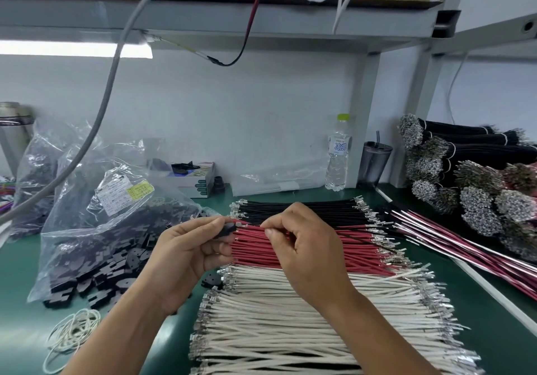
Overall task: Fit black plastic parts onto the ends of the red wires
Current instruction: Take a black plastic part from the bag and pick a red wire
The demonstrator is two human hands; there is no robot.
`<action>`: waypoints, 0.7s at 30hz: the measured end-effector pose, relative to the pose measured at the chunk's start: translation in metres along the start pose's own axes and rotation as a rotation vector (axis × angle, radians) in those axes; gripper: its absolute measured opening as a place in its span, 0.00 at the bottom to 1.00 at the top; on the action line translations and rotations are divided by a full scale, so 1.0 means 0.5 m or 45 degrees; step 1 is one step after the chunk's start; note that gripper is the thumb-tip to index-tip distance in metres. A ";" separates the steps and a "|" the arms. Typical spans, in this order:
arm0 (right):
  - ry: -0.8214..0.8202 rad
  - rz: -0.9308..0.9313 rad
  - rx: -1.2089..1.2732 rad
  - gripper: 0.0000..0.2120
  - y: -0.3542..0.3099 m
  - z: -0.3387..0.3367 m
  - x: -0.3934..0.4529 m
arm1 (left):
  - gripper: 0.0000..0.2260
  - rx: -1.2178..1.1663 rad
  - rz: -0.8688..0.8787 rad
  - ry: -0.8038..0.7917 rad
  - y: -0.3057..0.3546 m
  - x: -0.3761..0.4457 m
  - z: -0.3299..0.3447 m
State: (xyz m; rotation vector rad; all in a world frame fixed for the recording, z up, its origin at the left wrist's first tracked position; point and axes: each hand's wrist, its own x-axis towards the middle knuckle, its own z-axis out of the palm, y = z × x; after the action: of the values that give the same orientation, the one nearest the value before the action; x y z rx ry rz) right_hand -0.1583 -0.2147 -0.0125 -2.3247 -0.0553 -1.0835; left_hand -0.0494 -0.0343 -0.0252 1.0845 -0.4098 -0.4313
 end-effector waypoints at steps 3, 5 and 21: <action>-0.038 -0.008 -0.005 0.06 0.000 -0.002 0.000 | 0.11 -0.019 0.004 -0.009 -0.001 0.000 0.000; -0.064 -0.026 -0.024 0.05 0.001 -0.002 -0.001 | 0.10 -0.029 0.008 -0.006 0.000 0.000 0.000; -0.132 -0.124 -0.262 0.05 0.006 0.006 -0.003 | 0.16 0.140 -0.017 0.077 -0.016 -0.011 0.030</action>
State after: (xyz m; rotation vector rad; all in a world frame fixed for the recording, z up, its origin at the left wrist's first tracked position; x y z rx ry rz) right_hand -0.1565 -0.2156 -0.0165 -2.5858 -0.1019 -1.0576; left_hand -0.0627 -0.0460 -0.0268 1.2042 -0.3765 -0.3902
